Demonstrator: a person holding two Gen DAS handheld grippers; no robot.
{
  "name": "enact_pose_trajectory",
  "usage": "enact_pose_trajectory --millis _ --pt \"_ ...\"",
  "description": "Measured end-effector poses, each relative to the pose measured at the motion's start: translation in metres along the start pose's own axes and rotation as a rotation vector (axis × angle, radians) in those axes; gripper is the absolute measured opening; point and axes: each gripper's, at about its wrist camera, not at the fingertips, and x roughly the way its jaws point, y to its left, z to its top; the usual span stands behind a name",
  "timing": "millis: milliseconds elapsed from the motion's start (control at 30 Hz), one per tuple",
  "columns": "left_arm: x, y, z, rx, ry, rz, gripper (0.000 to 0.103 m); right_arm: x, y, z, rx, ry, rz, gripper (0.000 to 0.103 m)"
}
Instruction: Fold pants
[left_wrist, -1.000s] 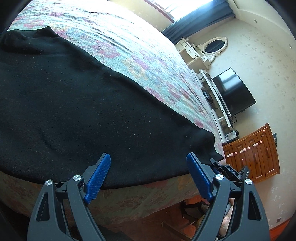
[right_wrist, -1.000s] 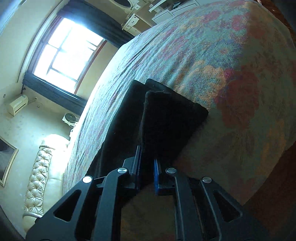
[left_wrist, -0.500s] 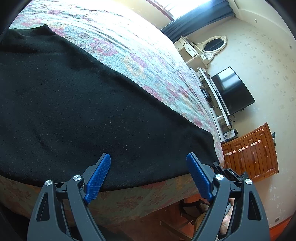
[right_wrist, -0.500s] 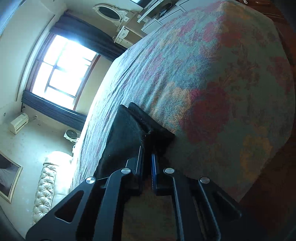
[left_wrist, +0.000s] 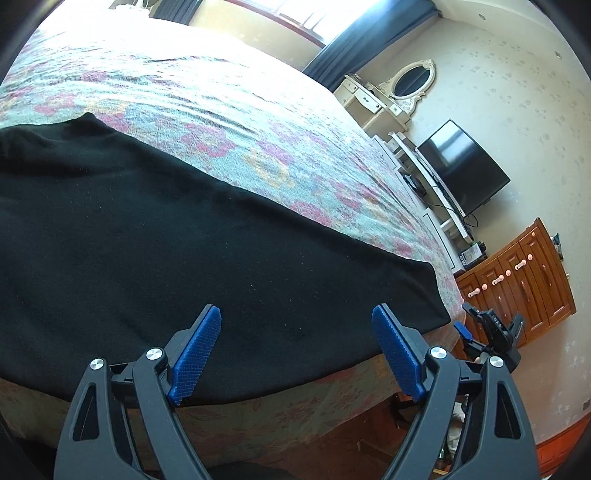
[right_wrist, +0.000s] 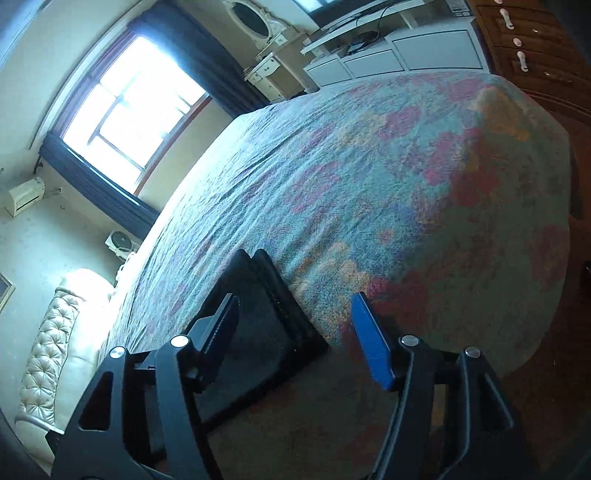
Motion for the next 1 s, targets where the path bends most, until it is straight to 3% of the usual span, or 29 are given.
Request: enact_pose_trajectory --millis 133,267,300,433,533,600,667,800,1000 --pt "-0.012 0.019 0.010 -0.030 -0.023 -0.008 0.083 0.034 -0.002 0.023 -0.028 0.106 0.039 0.070" --pt "-0.029 0.052 0.021 -0.090 -0.040 0.019 0.083 0.068 -0.005 0.035 -0.044 0.219 0.058 0.081" --pt "-0.032 0.061 0.023 -0.108 -0.044 0.031 0.083 0.072 -0.006 0.036 -0.035 0.234 0.080 0.089" --pt "-0.045 0.102 0.030 -0.188 -0.054 0.084 0.083 0.077 0.004 0.035 -0.065 0.327 0.155 0.088" --pt "-0.051 0.127 0.030 -0.234 -0.064 0.105 0.083 0.085 0.015 0.024 -0.097 0.422 0.200 0.065" --pt "-0.051 0.137 0.027 -0.256 -0.054 0.055 0.083 0.085 0.015 0.022 -0.120 0.427 0.155 0.039" --pt "-0.052 0.138 0.026 -0.260 -0.065 0.031 0.083 0.087 0.005 0.025 -0.063 0.443 0.169 0.026" --pt "-0.048 0.138 0.025 -0.238 -0.060 0.029 0.086 0.083 0.008 0.023 -0.068 0.445 0.185 0.019" --pt "-0.041 0.137 0.025 -0.184 -0.022 0.044 0.092 0.069 0.019 0.027 -0.020 0.386 0.218 0.018"
